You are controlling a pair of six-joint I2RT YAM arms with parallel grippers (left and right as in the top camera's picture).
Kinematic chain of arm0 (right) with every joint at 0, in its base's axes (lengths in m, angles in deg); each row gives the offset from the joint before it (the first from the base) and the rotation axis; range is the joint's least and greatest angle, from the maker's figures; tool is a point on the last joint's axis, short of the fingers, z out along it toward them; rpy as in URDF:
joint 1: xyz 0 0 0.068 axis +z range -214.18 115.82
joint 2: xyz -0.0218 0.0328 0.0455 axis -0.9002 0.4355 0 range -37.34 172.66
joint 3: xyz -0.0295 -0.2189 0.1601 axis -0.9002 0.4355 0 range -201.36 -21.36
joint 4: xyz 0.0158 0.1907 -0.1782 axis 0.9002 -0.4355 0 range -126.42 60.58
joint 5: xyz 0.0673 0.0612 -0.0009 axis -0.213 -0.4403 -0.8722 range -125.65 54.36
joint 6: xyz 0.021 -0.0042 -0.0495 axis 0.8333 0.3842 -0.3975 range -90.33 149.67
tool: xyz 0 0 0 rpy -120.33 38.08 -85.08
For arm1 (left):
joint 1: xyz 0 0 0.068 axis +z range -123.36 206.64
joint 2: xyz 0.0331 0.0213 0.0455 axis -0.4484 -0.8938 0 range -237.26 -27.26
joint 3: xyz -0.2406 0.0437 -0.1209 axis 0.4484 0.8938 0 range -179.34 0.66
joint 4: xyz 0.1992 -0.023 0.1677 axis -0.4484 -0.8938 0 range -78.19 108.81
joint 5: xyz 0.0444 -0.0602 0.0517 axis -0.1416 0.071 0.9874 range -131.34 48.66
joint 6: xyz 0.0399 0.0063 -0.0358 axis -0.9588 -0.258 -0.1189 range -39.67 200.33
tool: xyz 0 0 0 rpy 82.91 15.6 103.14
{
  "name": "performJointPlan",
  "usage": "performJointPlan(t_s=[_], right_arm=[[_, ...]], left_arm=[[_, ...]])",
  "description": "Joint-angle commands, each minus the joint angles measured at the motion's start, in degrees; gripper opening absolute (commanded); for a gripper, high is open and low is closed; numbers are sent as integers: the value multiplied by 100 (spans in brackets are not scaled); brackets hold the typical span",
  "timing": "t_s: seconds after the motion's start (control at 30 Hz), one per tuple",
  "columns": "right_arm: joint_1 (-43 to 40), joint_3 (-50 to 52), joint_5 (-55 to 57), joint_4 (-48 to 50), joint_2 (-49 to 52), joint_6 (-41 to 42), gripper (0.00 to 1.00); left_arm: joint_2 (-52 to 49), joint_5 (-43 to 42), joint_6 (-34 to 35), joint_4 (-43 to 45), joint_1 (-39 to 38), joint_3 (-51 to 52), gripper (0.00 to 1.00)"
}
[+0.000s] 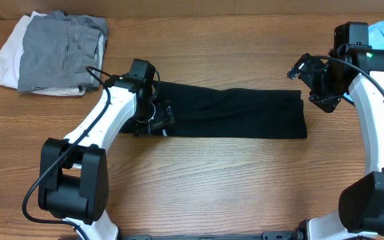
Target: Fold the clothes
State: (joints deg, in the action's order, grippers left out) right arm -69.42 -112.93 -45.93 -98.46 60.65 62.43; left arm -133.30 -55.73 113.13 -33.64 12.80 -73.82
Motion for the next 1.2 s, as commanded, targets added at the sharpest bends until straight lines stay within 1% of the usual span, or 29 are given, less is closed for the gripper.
performJointPlan(t_s=[0.0, 0.1, 0.17, 0.3, 0.37, 0.47, 0.63, 0.7, 0.8, 1.07, 1.13, 1.17], right_arm=[[-17, -63, -26, 15, -57, -46, 100], [-17, -63, 17, 15, -57, -46, 100], [-17, -63, 15, 15, -52, -46, 100], [-17, -63, 15, 13, -46, -46, 100], [-17, -63, 15, 15, -39, -46, 100], [-17, -63, 15, 13, -20, -46, 100], [-17, -63, 15, -9, 4, -46, 100], [-17, -63, 15, -9, 7, -46, 100], [-17, -63, 17, -11, 7, -46, 100], [-17, -63, 37, -13, 7, -50, 100], [-17, -63, 37, -11, 7, -72, 100], [-17, -63, 37, -11, 7, -72, 100]], left_arm=[[-144, -50, 275, 225, 4, 17, 79], [-146, -52, 415, 435, 4, 17, 72], [-146, -48, 474, 518, 4, 17, 69], [-149, -50, 472, 538, 4, 17, 68], [-149, -46, 470, 544, 4, 17, 61], [-149, -59, 476, 597, 4, 17, 46], [-149, -162, 494, 636, 0, 17, 34], [-149, -162, 494, 678, 0, 17, 25], [-149, -164, 492, 848, 0, 17, 4], [-149, -122, 402, 1563, 0, 17, 4], [-149, 26, 391, 1729, 0, 17, 4], [-149, 168, 278, 1873, 0, 17, 4]])
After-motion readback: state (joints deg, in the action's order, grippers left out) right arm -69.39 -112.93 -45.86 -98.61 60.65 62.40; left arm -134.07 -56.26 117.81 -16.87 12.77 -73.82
